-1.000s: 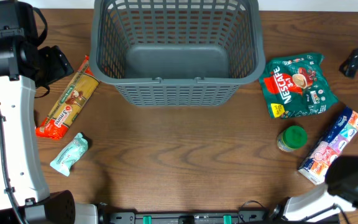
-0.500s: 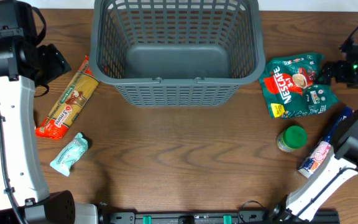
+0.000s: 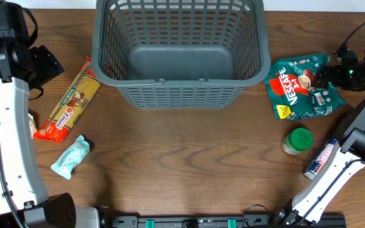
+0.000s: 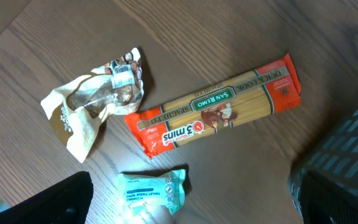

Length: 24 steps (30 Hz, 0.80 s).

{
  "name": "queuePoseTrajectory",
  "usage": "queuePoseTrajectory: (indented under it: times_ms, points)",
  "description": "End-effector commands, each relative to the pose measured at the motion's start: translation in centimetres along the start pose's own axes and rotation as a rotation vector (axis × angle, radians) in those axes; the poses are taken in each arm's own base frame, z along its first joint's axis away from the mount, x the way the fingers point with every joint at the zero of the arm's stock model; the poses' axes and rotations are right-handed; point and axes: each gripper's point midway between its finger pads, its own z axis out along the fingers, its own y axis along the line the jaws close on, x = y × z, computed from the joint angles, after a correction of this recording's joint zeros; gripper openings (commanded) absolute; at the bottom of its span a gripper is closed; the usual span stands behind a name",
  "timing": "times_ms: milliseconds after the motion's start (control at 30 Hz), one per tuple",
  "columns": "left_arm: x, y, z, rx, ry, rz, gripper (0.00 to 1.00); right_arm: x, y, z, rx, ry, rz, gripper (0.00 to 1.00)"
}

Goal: Pack container
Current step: 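Move the right gripper over the green Nescafe pouch, then close the right gripper on the top edge of the Nescafe pouch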

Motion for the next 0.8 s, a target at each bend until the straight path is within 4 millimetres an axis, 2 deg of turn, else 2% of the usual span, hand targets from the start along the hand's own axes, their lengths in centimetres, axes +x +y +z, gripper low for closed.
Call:
queuePoseTrajectory:
  times_ms: [0,100,167,233,400,600,767]
  points:
    - [0.0,0.7,-0.5,-0.018,-0.017,-0.020,0.92,-0.4,0.4,3.3,-0.025,0.021,-0.003,0.99]
    - [0.1,0.7,-0.5,-0.020,-0.011,-0.018,0.92,-0.2,0.9,5.1,-0.041,0.044,-0.001,0.99]
    - [0.2,0.8,-0.5,-0.022,-0.008,-0.017,0.92,-0.1,1.4,6.3,-0.050,0.063,-0.009,0.88]
    - [0.2,0.8,-0.5,-0.023,-0.006,-0.016,0.92,0.1,1.7,7.2,-0.057,0.076,-0.009,0.68]
    - [0.3,0.8,-0.5,-0.026,-0.001,-0.015,0.92,0.3,2.7,8.9,-0.068,0.104,0.004,0.56]
    - [0.4,0.9,-0.5,-0.027,0.001,-0.013,0.92,0.2,3.0,9.1,-0.066,0.107,-0.003,0.45]
    - [0.5,0.9,-0.5,-0.029,0.005,-0.001,0.92,0.4,3.0,9.1,-0.068,0.115,-0.001,0.10]
